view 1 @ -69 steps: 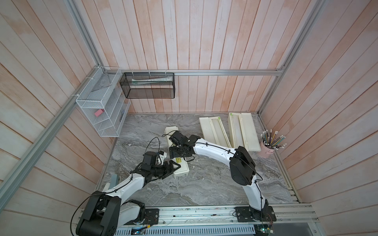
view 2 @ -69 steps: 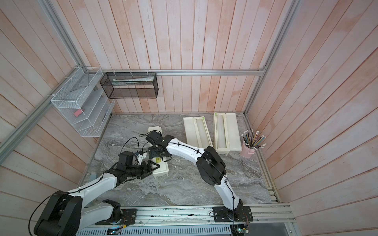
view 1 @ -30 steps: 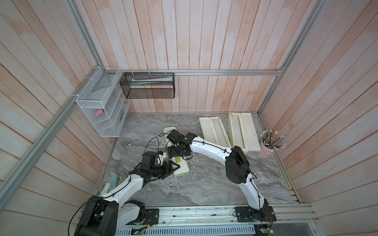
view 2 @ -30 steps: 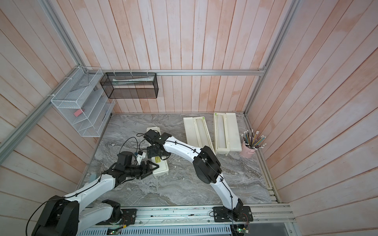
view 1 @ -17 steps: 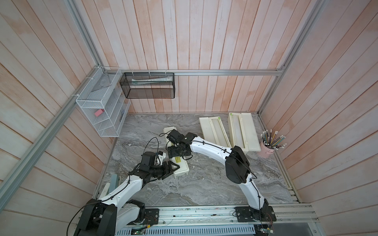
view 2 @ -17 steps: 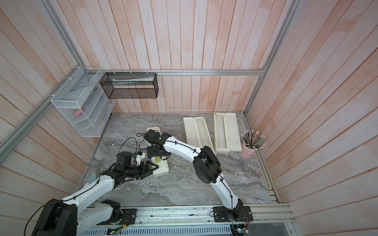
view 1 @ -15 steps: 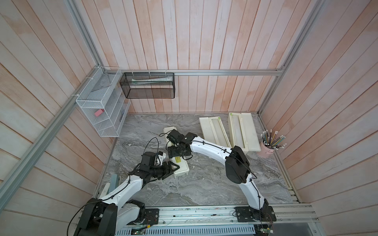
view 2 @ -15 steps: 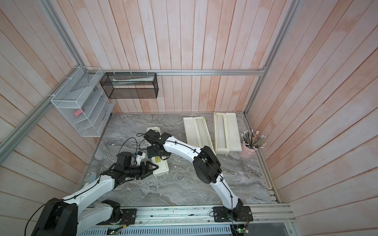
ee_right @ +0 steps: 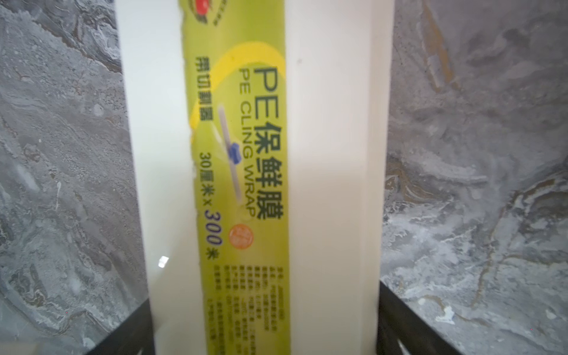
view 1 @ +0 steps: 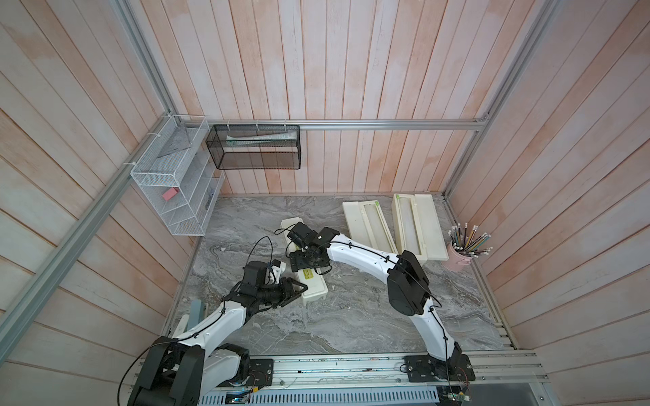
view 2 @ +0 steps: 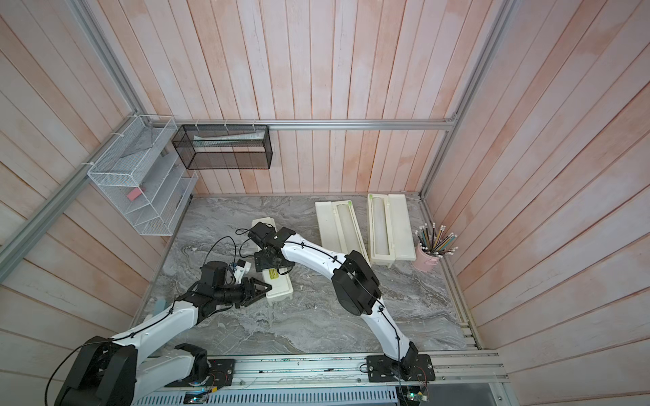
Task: Put plastic wrap rolls into dispensers
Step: Close the lid on the plastic wrap cutting box.
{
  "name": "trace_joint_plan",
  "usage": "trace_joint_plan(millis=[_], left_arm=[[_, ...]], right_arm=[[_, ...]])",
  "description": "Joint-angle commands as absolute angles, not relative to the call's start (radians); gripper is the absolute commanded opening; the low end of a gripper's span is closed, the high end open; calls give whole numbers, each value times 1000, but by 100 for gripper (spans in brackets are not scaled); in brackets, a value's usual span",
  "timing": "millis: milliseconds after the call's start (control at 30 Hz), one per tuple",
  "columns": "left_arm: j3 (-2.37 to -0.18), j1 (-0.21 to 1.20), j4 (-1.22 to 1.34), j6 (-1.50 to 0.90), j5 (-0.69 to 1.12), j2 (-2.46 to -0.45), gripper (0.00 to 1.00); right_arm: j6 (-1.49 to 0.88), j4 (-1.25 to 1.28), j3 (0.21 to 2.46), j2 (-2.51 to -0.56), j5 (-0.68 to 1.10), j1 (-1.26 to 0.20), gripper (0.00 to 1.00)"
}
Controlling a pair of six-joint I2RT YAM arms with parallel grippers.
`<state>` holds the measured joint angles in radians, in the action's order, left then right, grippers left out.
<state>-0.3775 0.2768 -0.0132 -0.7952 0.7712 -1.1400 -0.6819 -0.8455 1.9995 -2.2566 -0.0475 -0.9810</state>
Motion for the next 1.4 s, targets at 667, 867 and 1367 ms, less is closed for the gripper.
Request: trace_joint_plan(millis=[667, 867, 1367], left_arm=[[-401, 295, -112, -755, 735, -1138, 77], [-424, 295, -129, -758, 735, -1111, 81], [-433, 291, -141, -751, 736, -1112, 83]], right_arm=[[-702, -900, 2132, -2286, -43, -1008, 89], [-698, -926, 2167, -2305, -41, -1007, 89], [-670, -1008, 2236, -2349, -74, -1008, 89]])
